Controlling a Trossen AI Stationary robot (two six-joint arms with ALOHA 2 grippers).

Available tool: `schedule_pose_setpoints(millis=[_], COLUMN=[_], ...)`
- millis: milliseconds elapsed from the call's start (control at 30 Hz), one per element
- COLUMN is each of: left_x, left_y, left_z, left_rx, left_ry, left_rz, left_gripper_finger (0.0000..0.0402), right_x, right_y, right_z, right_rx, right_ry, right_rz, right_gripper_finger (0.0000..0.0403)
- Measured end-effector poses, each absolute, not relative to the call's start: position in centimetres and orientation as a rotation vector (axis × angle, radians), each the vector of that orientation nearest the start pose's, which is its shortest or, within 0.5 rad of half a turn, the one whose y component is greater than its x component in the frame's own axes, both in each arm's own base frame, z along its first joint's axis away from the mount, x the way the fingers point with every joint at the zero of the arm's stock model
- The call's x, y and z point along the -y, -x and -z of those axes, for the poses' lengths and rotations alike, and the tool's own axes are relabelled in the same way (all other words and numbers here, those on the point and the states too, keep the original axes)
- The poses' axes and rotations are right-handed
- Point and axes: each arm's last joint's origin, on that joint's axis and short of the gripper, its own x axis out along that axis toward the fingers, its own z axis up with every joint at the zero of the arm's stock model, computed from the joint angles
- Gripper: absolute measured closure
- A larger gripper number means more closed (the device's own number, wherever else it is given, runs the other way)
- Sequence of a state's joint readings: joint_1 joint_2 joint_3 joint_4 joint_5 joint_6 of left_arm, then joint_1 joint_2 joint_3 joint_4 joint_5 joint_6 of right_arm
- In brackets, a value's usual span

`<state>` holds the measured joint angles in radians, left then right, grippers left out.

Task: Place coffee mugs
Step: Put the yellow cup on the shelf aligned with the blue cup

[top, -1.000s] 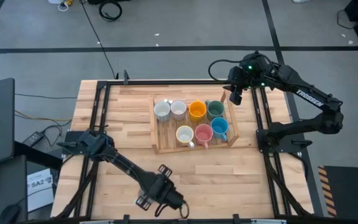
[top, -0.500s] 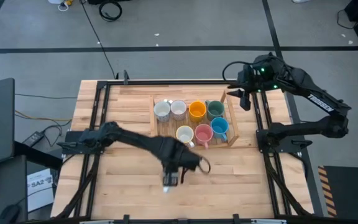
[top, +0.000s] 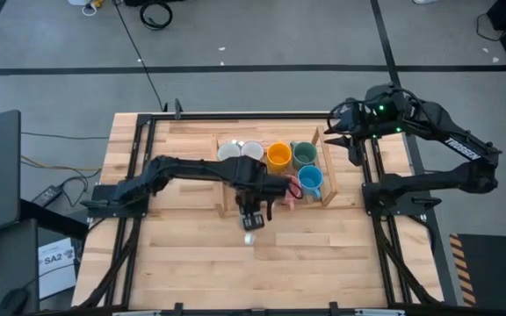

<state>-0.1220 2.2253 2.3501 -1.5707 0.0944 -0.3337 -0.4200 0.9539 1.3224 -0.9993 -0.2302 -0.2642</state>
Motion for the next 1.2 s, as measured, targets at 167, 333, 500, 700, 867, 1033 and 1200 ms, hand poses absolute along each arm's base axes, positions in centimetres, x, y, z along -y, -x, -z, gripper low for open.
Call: schedule_pose_setpoints(millis=[167, 333, 500, 700, 867, 1033, 1200], left_x=[4.5, 4.5, 4.9, 5.0, 5.4, 6.0, 6.6], left_y=[-42.6, -42.6, -42.5, -42.5, -42.5, -42.4, -42.3], left_z=[-30.7, -30.7, -30.7, -30.7, -30.7, -30.7, -30.7], left_rx=[-1.463, -1.464, -1.466, -1.467, -1.467, -1.469, -1.463], left_ry=[0.251, 0.257, 0.251, 0.276, 0.271, 0.26, 0.217], left_rz=[-0.047, -0.035, -0.024, -0.05, -0.045, -0.035, -0.053], left_gripper_finger=[0.0372, 0.0372, 0.0372, 0.0372, 0.0372, 0.0372, 0.0372], right_x=[5.1, 4.4, 3.6, 3.0, 2.8, 2.7, 2.6], right_y=[-14.3, -14.5, -15.5, -15.6, -15.2, -14.6, -14.4], right_z=[-40.7, -40.7, -39.2, -35.8, -33.5, -31.4, -29.9], right_rx=[-0.614, -0.609, -0.504, -0.439, -0.412, -0.419, -0.392], right_ry=[0.064, 0.076, 0.087, 0.103, 0.063, 0.059, 0.067], right_rz=[0.072, 0.026, -0.064, -0.094, -0.081, -0.081, -0.079], right_gripper_finger=[0.0271, 0.0271, 0.0271, 0.0271, 0.0271, 0.0271, 0.0271])
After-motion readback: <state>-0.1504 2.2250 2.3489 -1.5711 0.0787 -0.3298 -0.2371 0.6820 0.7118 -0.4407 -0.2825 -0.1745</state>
